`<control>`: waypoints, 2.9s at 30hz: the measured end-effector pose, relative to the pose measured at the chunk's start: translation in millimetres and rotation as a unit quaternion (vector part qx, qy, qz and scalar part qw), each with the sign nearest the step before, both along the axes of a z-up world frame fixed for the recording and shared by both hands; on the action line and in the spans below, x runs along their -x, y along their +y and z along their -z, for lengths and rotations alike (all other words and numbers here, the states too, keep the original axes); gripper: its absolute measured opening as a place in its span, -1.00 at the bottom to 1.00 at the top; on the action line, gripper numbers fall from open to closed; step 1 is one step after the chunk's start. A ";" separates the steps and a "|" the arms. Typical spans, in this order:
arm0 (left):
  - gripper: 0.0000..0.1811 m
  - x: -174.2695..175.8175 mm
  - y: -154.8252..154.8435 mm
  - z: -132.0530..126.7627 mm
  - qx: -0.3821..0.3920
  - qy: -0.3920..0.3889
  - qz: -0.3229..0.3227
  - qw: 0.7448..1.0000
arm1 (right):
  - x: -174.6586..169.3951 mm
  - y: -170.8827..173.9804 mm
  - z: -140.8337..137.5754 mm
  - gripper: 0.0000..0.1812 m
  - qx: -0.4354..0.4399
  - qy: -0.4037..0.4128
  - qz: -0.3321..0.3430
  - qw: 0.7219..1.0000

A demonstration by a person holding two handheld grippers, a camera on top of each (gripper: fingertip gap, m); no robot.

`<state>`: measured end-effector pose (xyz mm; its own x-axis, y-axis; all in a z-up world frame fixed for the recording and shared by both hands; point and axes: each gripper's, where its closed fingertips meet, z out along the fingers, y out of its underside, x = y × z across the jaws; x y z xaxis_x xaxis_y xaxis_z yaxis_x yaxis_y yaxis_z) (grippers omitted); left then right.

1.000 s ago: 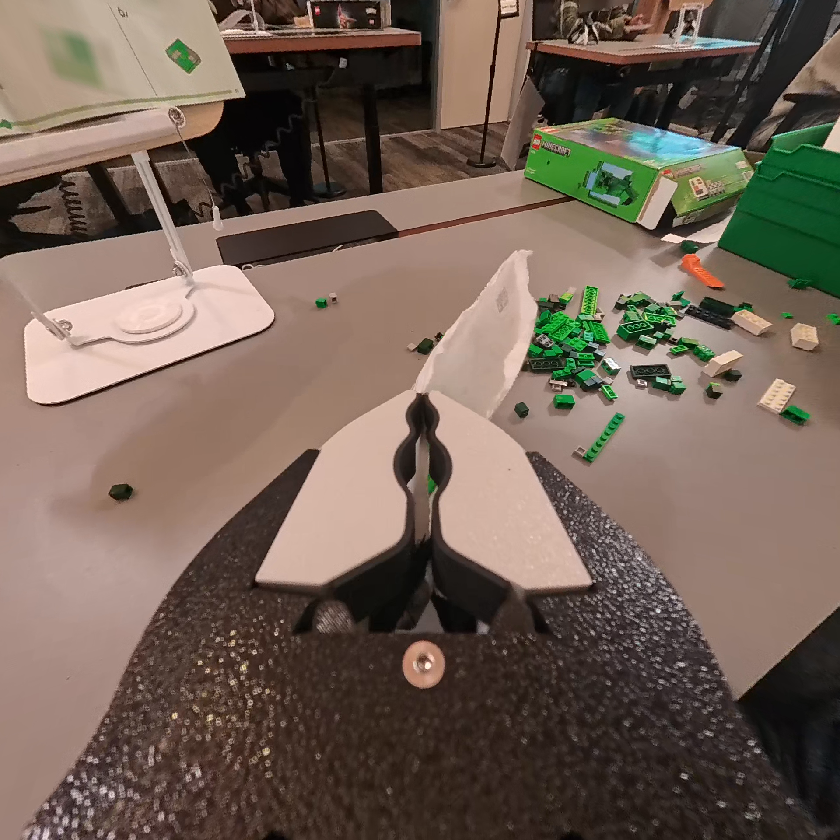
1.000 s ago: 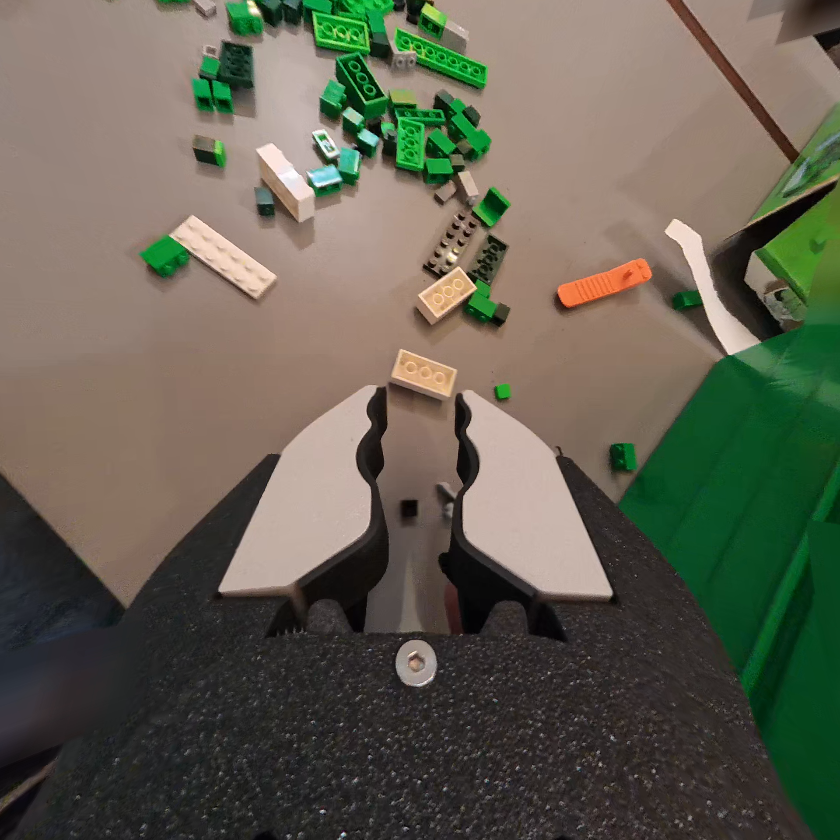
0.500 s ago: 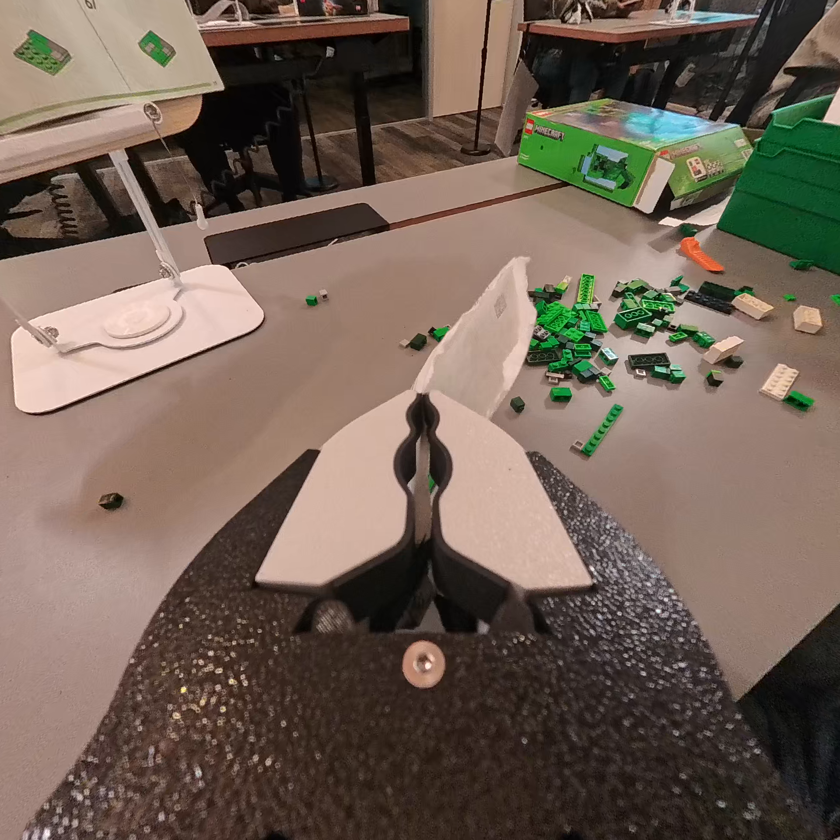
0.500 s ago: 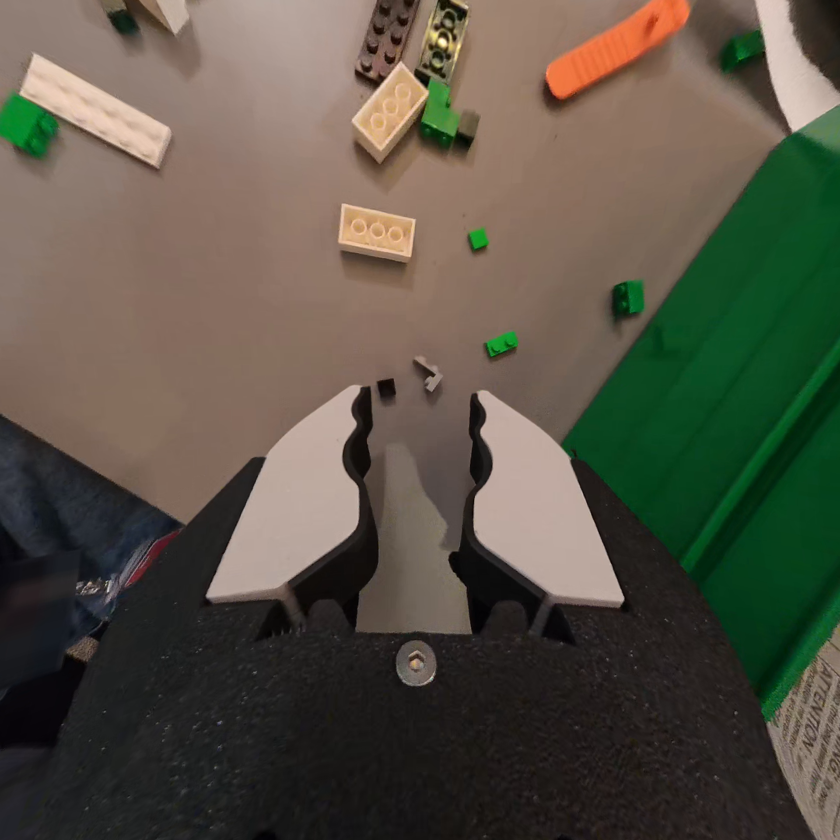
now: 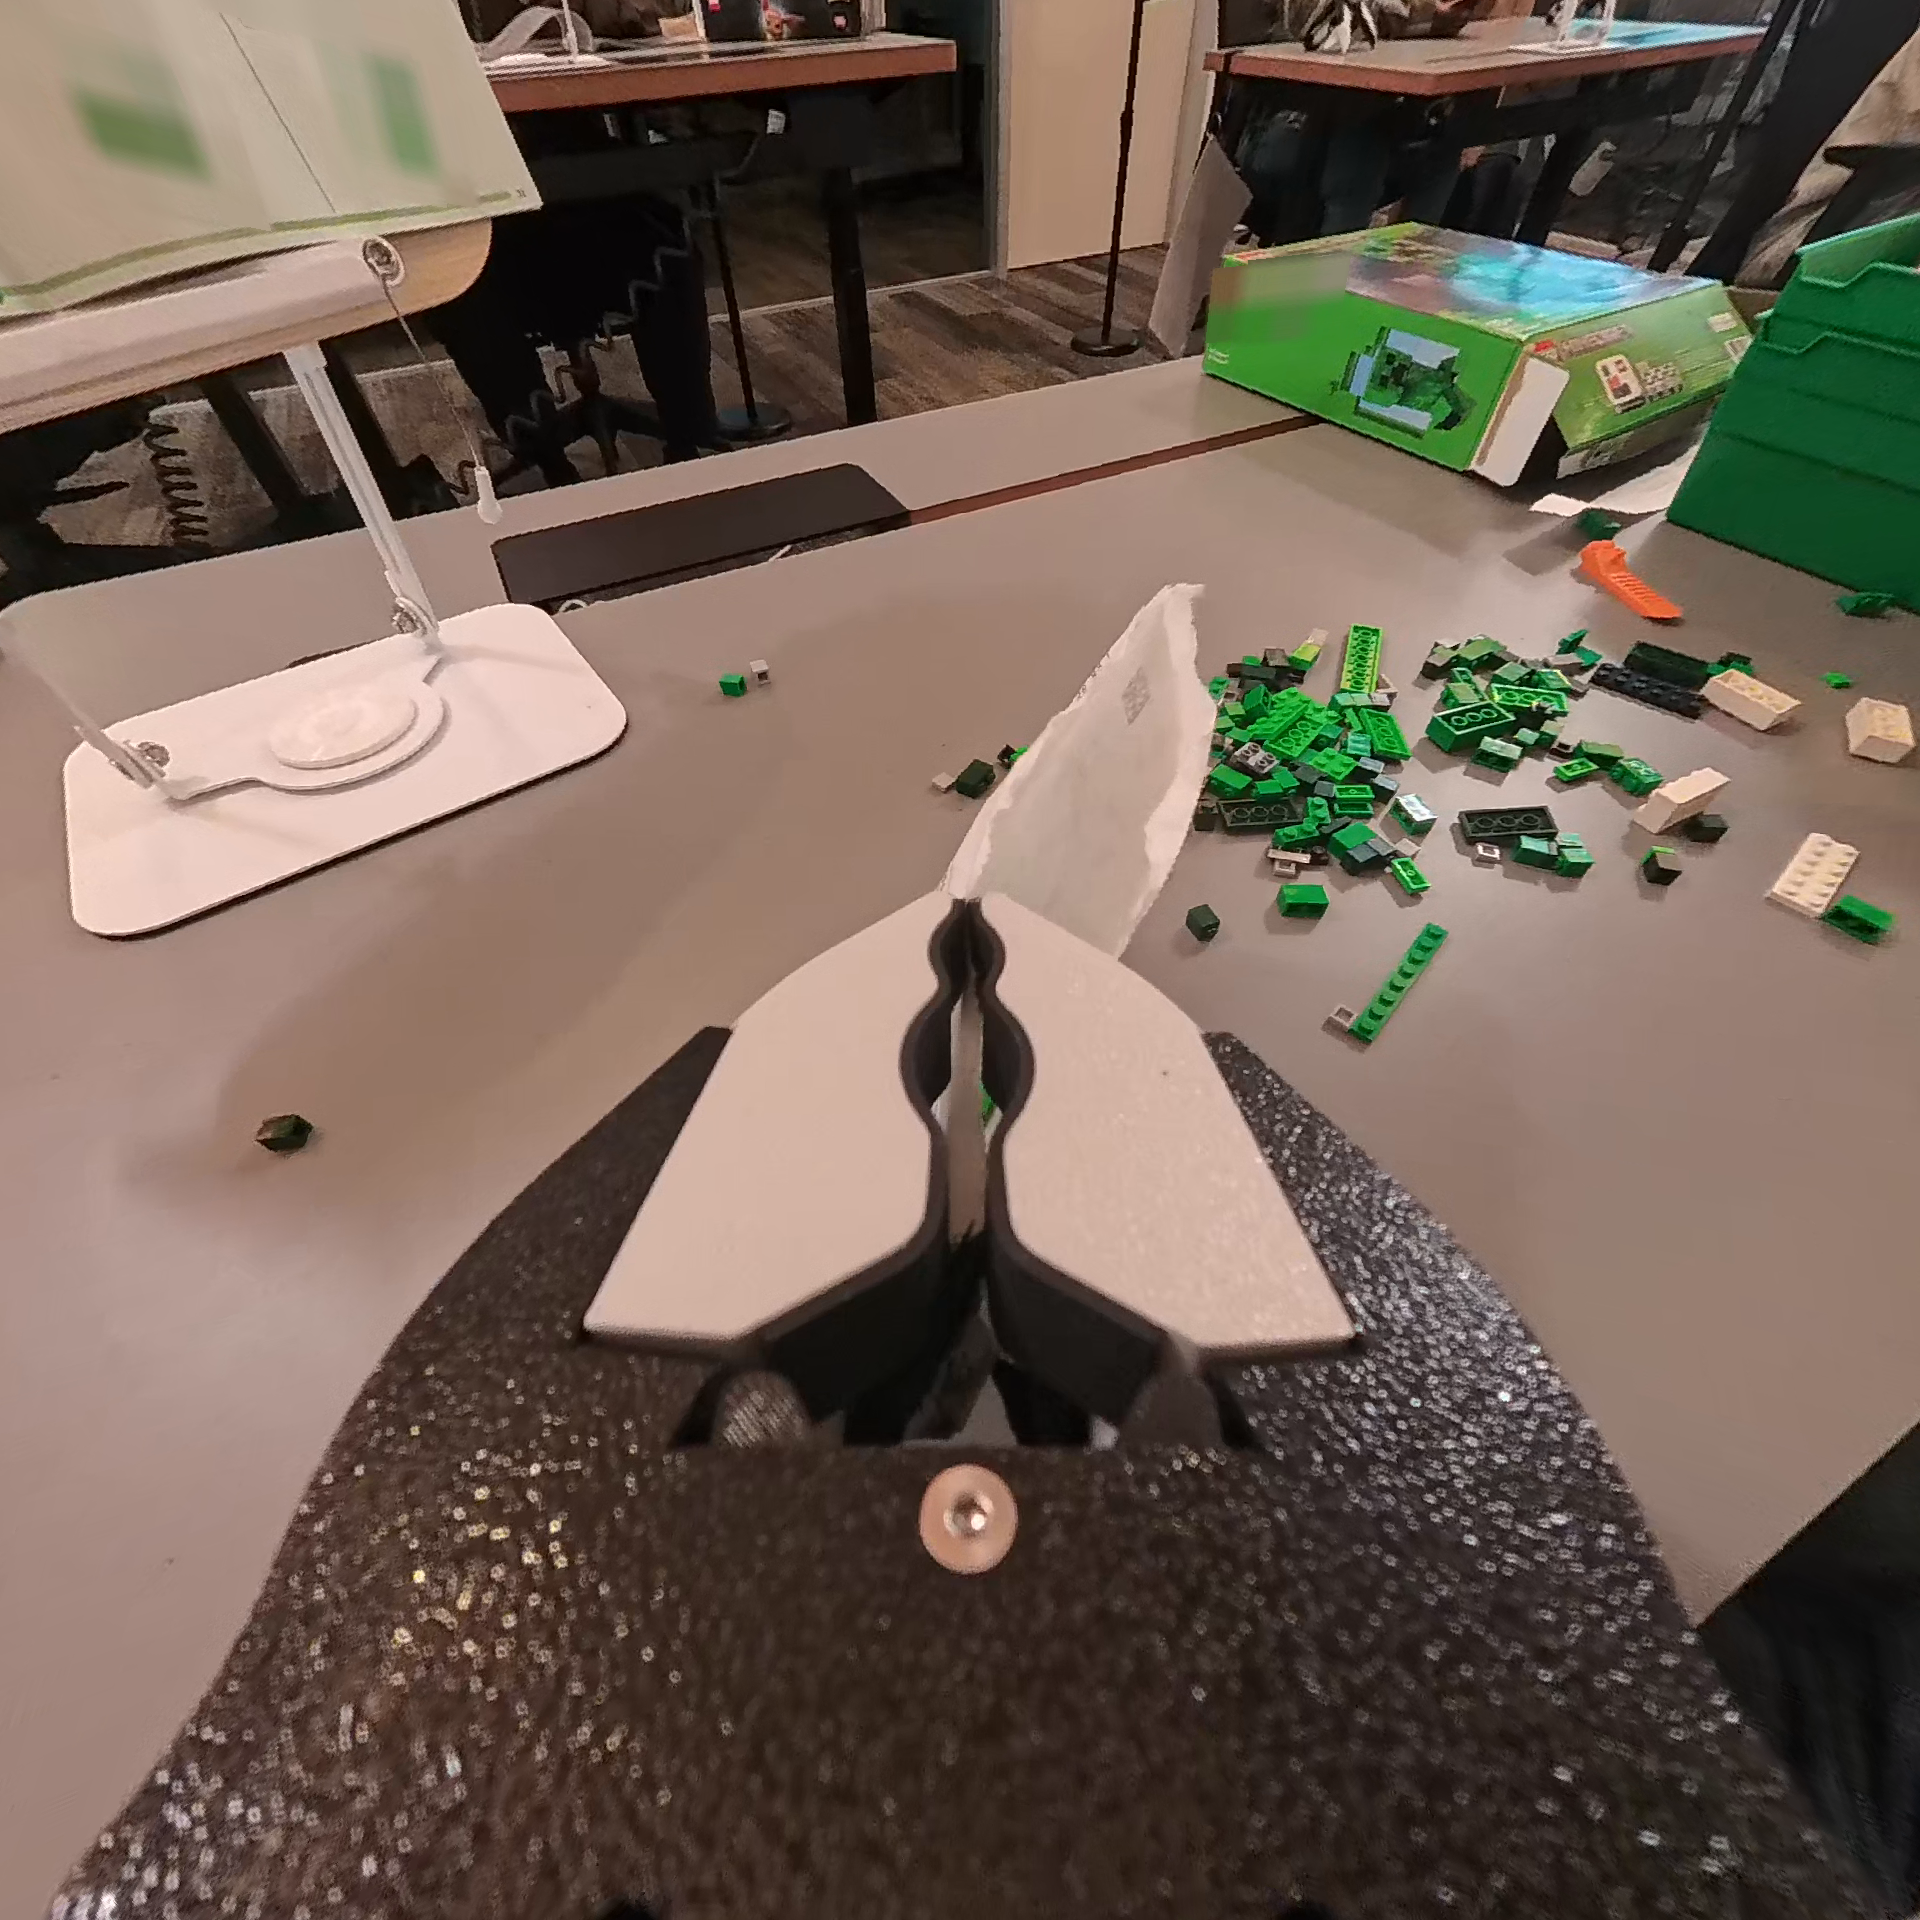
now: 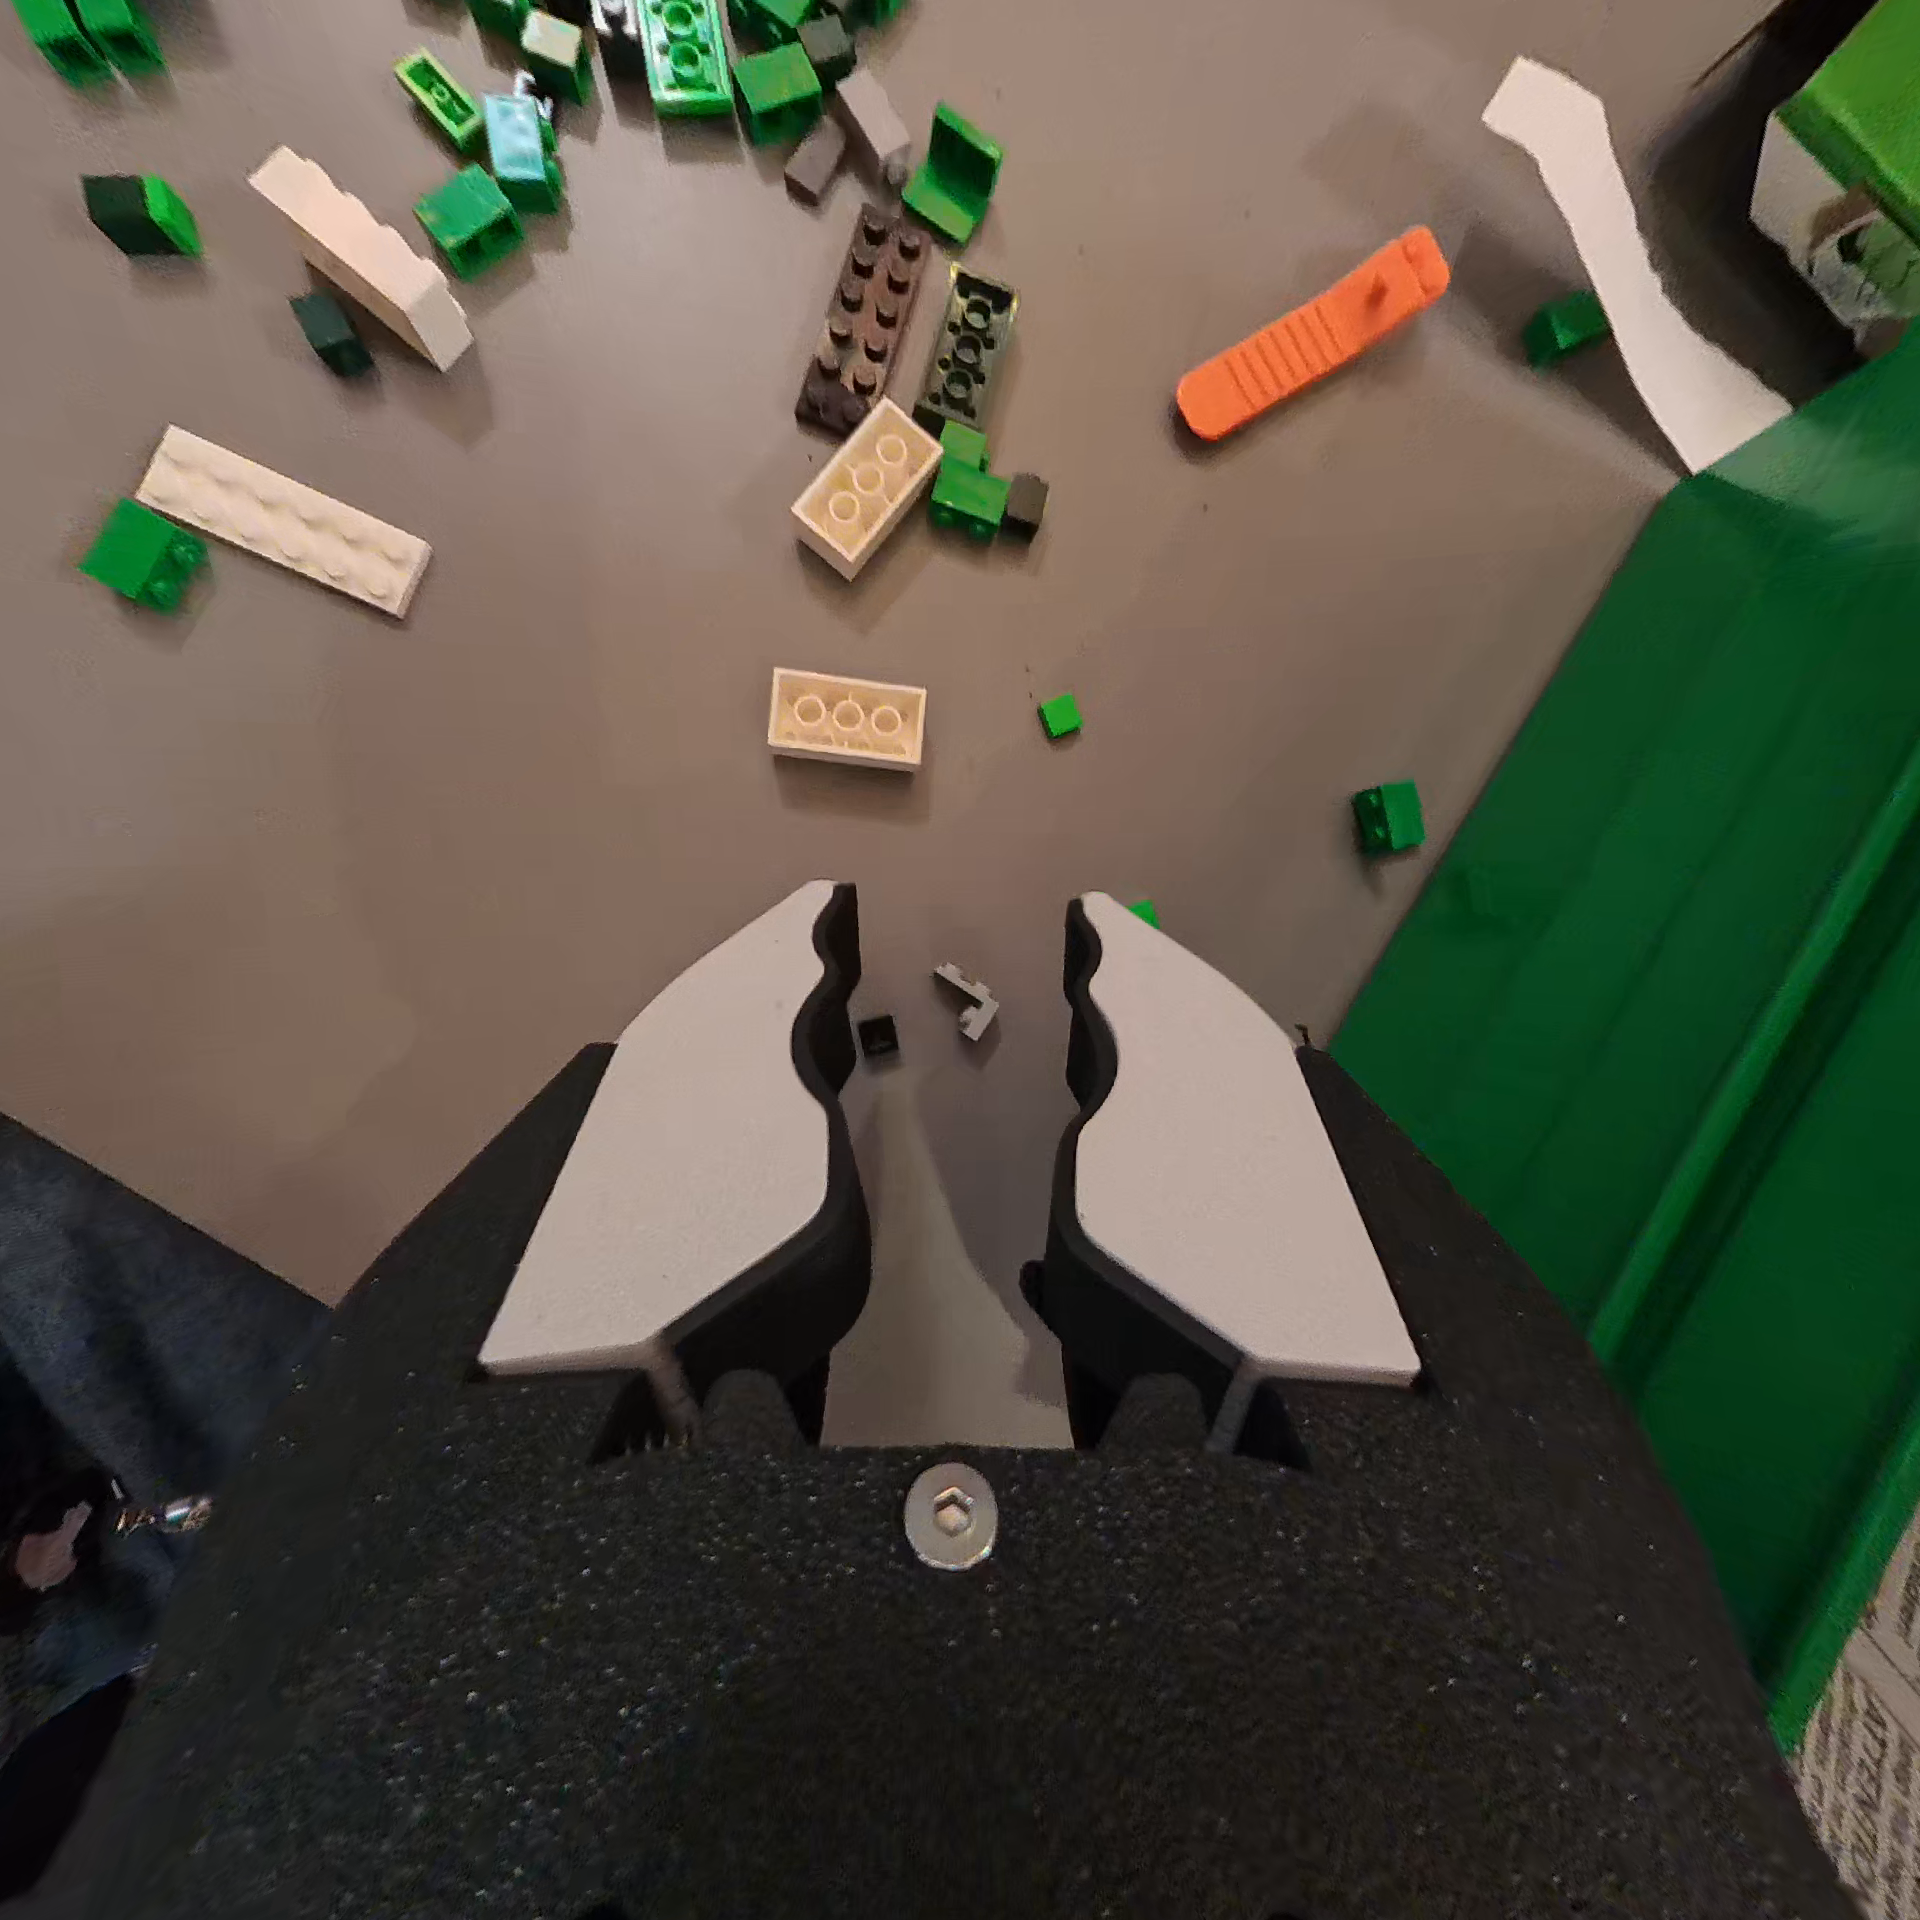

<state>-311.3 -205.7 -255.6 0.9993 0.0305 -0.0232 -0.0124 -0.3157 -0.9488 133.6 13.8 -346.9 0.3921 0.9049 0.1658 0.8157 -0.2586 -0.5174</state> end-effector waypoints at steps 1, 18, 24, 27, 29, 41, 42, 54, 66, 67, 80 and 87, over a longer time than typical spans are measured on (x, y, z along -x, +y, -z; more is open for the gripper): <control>-1.00 0.5 -0.2 -0.3 -0.001 0.001 -0.001 1.000 | 1.9 0.1 -0.4 -0.60 -0.003 0.001 -0.004 1.000; -1.00 19.3 -7.3 -1.2 -0.007 0.013 -0.036 0.999 | 24.2 17.3 -39.4 -0.72 -0.159 0.044 -0.043 0.985; -1.00 18.7 -6.3 -0.6 -0.006 0.017 -0.036 0.999 | 32.8 13.9 -33.9 -0.72 -0.152 0.045 -0.059 0.986; -1.00 19.1 -6.2 -0.6 -0.007 0.016 -0.037 0.999 | 38.5 8.7 -32.0 -0.73 -0.135 0.056 -0.069 0.987; -1.00 19.4 -6.1 -0.7 -0.008 0.016 -0.037 0.999 | 41.1 5.9 -31.4 -0.74 -0.125 0.062 -0.074 0.987; -1.00 20.3 -6.5 -1.2 -0.011 0.017 -0.039 0.999 | 52.8 -2.2 -38.4 -0.75 -0.121 0.098 -0.096 0.983; -1.00 21.0 -6.6 -1.3 -0.012 0.018 -0.041 0.999 | 54.8 -3.3 -38.4 -0.74 -0.119 0.104 -0.099 0.983; -1.00 28.3 -5.3 -0.4 -0.029 0.024 -0.058 0.998 | 85.1 -18.6 -21.7 -0.72 -0.075 0.136 -0.149 0.977; -1.00 25.5 6.2 5.2 -0.052 0.044 -0.071 0.995 | 248.8 -41.6 -28.1 -0.80 -0.061 0.146 -0.344 0.925; -1.00 26.5 6.8 6.2 -0.056 0.047 -0.075 0.994 | 261.9 -37.6 -27.7 -0.80 -0.062 0.136 -0.355 0.923; -1.00 31.0 10.3 21.9 -0.121 0.120 -0.141 0.975 | 302.4 25.9 -38.8 -0.84 -0.025 0.099 -0.355 0.929; -1.00 22.3 14.0 30.0 -0.128 0.169 -0.147 0.966 | 271.0 50.6 -18.9 -0.87 -0.018 0.034 -0.321 0.946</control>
